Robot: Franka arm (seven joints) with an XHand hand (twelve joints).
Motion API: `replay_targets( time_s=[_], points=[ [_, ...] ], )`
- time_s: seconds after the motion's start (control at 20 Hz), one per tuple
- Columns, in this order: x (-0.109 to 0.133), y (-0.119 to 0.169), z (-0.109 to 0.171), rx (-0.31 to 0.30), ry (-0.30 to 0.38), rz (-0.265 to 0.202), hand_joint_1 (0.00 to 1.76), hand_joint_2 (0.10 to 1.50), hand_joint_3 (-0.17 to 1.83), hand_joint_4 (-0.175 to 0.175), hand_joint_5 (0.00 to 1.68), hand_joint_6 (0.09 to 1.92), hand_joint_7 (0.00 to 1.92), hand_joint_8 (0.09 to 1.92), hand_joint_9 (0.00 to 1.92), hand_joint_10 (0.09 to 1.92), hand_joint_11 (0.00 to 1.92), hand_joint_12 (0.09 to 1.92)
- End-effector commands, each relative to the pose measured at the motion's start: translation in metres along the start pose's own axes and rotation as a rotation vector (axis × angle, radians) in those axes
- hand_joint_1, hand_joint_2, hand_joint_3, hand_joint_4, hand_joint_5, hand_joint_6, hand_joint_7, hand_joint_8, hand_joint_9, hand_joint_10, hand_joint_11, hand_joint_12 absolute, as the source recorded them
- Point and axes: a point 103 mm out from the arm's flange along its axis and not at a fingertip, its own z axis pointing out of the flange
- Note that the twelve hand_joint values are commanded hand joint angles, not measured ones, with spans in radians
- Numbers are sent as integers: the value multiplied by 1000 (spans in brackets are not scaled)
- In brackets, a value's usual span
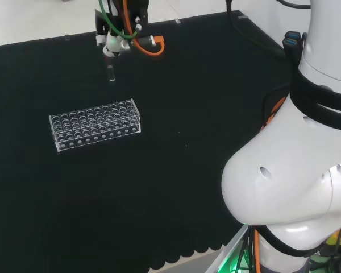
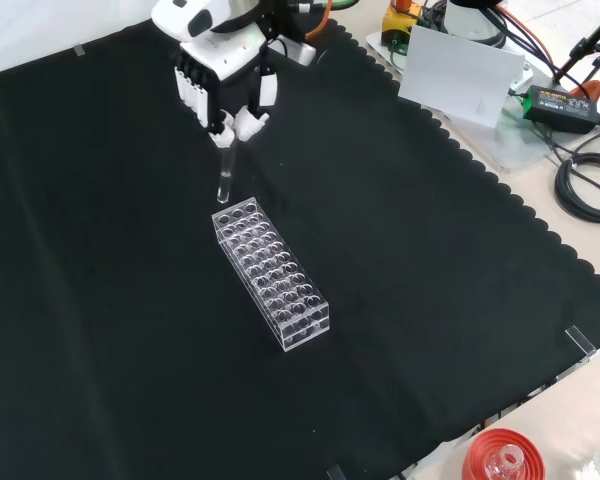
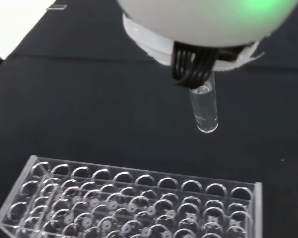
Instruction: Shake the test tube.
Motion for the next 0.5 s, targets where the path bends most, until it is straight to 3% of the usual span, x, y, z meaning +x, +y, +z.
replay_targets(
  time_s=[0.05, 0.35, 0.5],
  points=[
    [3, 3, -2, -7, 19, 0, 1444, 509, 825, -175, 1335, 586, 1467, 606, 1333, 519, 1299, 941],
    [42, 4, 6, 9, 69, -81, 1444, 508, 826, -175, 1335, 585, 1467, 605, 1333, 519, 1299, 941],
    [48, 6, 7, 7, 68, -91, 1444, 508, 826, -175, 1335, 585, 1468, 604, 1333, 519, 1299, 941]
  ],
)
